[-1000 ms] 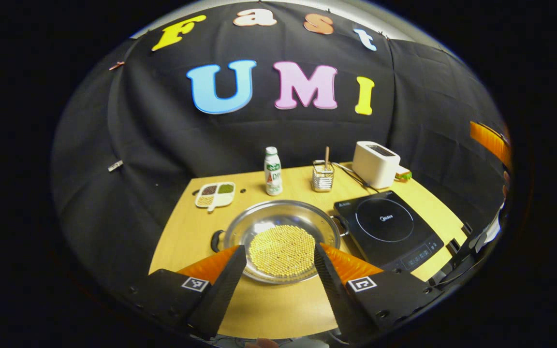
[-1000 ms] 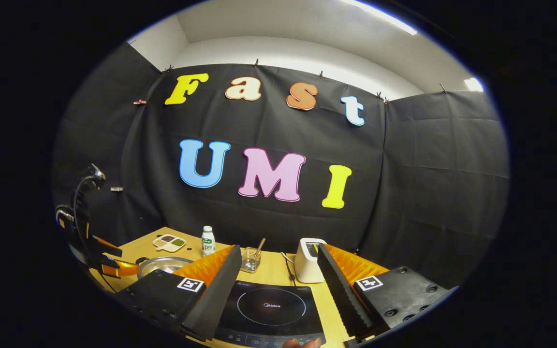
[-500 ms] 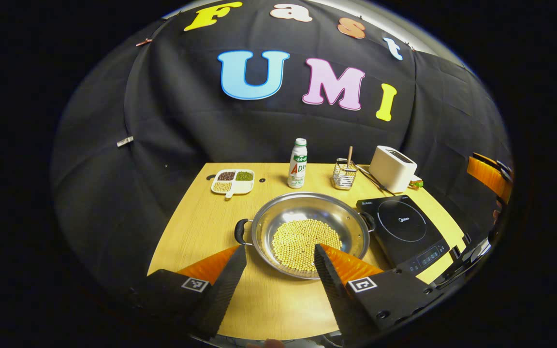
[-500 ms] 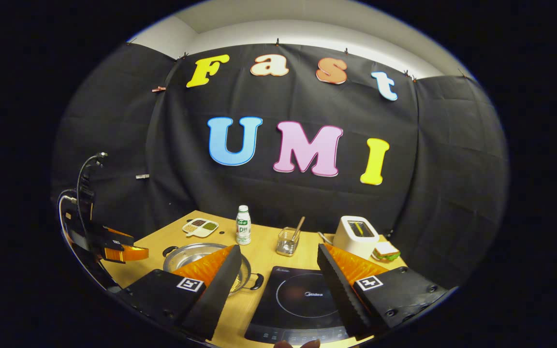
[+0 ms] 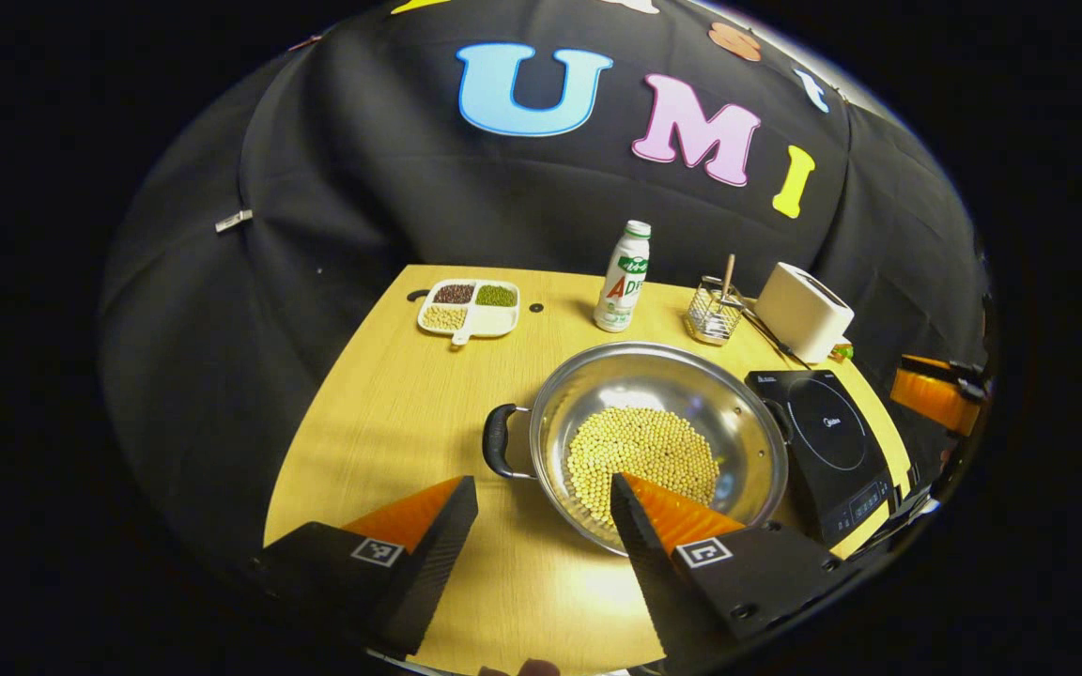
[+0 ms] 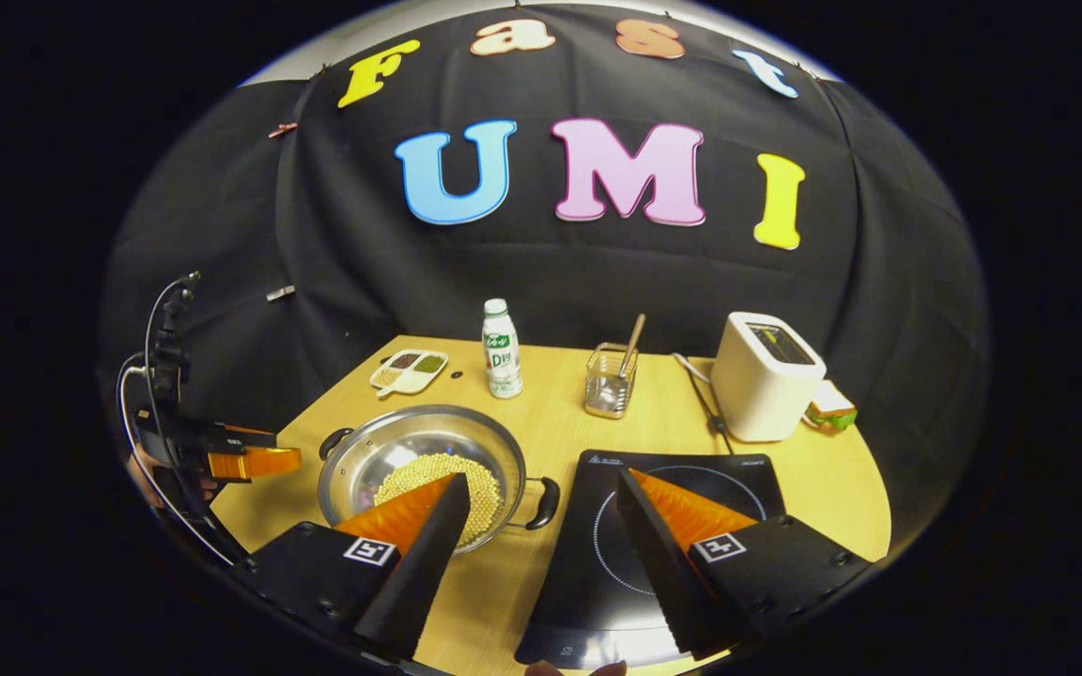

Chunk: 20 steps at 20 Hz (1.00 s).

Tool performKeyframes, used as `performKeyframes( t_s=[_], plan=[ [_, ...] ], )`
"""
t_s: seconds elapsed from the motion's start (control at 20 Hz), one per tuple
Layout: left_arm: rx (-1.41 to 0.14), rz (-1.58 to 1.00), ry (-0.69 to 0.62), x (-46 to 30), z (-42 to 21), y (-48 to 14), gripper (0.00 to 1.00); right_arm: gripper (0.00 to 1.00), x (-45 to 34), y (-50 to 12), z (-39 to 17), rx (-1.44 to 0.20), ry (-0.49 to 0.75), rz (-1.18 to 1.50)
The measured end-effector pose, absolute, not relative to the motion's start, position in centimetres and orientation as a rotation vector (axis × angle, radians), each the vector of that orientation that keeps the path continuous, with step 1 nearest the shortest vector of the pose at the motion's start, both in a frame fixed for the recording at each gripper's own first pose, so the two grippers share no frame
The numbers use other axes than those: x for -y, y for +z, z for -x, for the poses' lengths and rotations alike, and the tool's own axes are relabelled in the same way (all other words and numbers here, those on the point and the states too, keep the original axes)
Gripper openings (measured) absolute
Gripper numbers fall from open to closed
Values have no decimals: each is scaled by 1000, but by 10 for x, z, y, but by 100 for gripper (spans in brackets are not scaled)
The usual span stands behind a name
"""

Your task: First push the handle of the pot to place it horizontally, then grasp the pot with both hands and set it on the induction cooktop.

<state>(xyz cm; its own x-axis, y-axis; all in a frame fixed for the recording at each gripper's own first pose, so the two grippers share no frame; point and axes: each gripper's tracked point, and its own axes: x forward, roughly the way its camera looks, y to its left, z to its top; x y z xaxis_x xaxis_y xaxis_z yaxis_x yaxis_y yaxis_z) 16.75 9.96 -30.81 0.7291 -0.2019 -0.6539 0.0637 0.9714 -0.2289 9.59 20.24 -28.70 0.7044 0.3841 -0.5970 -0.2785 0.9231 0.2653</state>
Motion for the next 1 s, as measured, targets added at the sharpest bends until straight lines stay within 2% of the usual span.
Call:
performKeyframes(
  t_s=[0.5,0.75,0.95,1.0],
  plan=[
    [-856,118,-151,-112,-228,-368,89,96,-236,-375,-123,-949,424,-180],
    [-888,66,-154,-110,-252,-388,89,95,-248,-395,-128,-987,421,-199],
    [-936,77,-151,-116,-247,-398,85,95,-255,-409,-124,-1016,438,-180],
    [-939,80,-157,-116,-245,-401,87,95,-257,-412,-123,-1024,446,-175]
  ],
)
